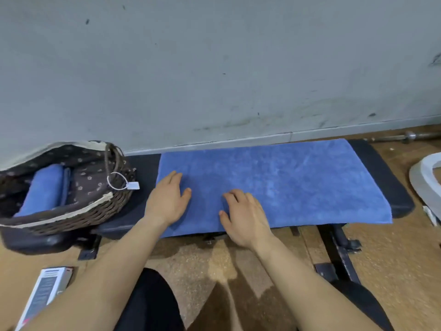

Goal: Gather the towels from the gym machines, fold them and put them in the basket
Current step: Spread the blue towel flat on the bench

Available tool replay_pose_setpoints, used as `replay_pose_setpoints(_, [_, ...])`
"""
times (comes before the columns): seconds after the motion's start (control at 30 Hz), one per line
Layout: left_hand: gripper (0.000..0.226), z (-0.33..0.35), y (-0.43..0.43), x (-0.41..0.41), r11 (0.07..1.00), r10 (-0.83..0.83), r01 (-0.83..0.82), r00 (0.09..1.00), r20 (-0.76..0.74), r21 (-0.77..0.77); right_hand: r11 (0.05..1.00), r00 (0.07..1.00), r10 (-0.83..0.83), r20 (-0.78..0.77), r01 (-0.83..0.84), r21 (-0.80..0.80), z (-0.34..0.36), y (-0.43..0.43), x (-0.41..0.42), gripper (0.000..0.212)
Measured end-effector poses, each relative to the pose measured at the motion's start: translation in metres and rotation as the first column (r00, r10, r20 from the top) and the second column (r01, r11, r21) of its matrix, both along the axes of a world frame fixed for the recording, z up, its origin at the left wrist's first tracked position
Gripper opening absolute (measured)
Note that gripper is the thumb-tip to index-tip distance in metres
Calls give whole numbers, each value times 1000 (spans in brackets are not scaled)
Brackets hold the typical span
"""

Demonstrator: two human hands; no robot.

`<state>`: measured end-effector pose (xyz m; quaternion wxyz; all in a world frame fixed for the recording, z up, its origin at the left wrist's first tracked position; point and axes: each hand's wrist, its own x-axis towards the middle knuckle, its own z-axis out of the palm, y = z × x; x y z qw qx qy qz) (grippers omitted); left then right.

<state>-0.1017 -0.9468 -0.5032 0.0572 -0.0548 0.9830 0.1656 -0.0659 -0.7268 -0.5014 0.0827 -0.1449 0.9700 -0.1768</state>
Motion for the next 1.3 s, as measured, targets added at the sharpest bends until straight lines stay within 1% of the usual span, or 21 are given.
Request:
replay_pose_setpoints(0.13, [42, -7, -50, 28, 996, 88, -88, 996, 1, -9, 994, 992, 110, -66, -110, -1, 1, -67, 14, 39])
replay_pose_setpoints(0.23, [40, -13, -62, 44, 999, 34, -32, 997, -67, 23, 984, 979, 175, -108, -178, -17, 0, -108, 25, 34])
replay_pose_setpoints(0.3, [37, -15, -67, 49, 998, 12, -5, 992, -123, 57, 975, 968, 222, -113, -222, 10, -5, -128, 31, 34])
replay_pose_setpoints(0.4, [30, -17, -75, 49, 996, 16, 0, 986, -169, 94, 966, 966, 242, -94, -231, 112, -13, -142, 36, 53])
replay_pose_setpoints(0.47, [29, -16, -77, 46, 987, 66, -39, 983, -172, 154, 966, 971, 211, -113, -189, 175, -21, -148, 36, 60])
replay_pose_setpoints(0.5, [30, -14, -76, 43, 980, 93, -61, 982, -166, 189, 967, 971, 194, -137, -166, 192, -23, -151, 36, 56])
replay_pose_setpoints(0.57, [33, -10, -71, 36, 964, 118, -79, 982, -145, 254, 979, 965, 152, -213, -117, 168, -26, -154, 33, 37])
replay_pose_setpoints(0.63, [36, -5, -64, 28, 951, 118, -73, 984, -132, 302, 989, 951, 135, -280, -113, 92, -27, -151, 29, 18])
replay_pose_setpoints(0.67, [36, -3, -59, 23, 943, 118, -71, 985, -128, 326, 991, 942, 131, -308, -124, 44, -28, -146, 28, 13])
replay_pose_setpoints(0.7, [36, -1, -54, 16, 933, 118, -67, 985, -126, 352, 990, 938, 127, -322, -137, -9, -27, -139, 28, 12])
replay_pose_setpoints(0.77, [35, 0, -41, 1, 923, 104, -50, 987, -122, 382, 978, 953, 118, -278, -159, -132, -22, -123, 28, 6])
replay_pose_setpoints(0.8, [35, -1, -34, -8, 926, 87, -36, 989, -120, 377, 971, 967, 115, -226, -157, -179, -19, -114, 29, 1])
replay_pose_setpoints(0.83, [36, -3, -28, -19, 935, 70, -23, 990, -121, 353, 967, 980, 108, -169, -143, -210, -16, -108, 29, 7])
replay_pose_setpoints(0.9, [38, -6, -19, -42, 969, 45, -14, 992, -119, 245, 963, 990, 107, -94, -127, -239, -12, -99, 27, 26])
replay_pose_setpoints(0.97, [40, -7, -13, -66, 994, 47, -39, 996, -79, 105, 960, 989, 136, -56, -146, -240, -8, -95, 25, 49])
replay_pose_setpoints(1.0, [42, -7, -13, -76, 997, 62, -60, 997, -44, 39, 959, 988, 152, -38, -157, -236, -7, -95, 24, 54])
replay_pose_setpoints(1.03, [43, -5, -14, -85, 996, 82, -82, 997, -8, -22, 959, 986, 166, -20, -166, -229, -6, -94, 22, 53])
replay_pose_setpoints(1.07, [44, -4, -16, -93, 992, 104, -102, 994, 23, -70, 959, 984, 176, -2, -172, -227, -6, -93, 21, 48])
replay_pose_setpoints(1.13, [44, -1, -21, -105, 984, 127, -119, 991, 53, -129, 953, 982, 187, 20, -177, -248, -8, -91, 20, 31])
replay_pose_setpoints(1.2, [43, 1, -26, -112, 982, 137, -130, 990, 45, -136, 942, 983, 176, 45, -155, -299, -8, -87, 18, 21])
replay_pose_setpoints(1.3, [39, 4, -28, -116, 984, 164, -163, 986, 4, -67, 933, 991, 110, 79, -75, -352, -4, -80, 15, 15])
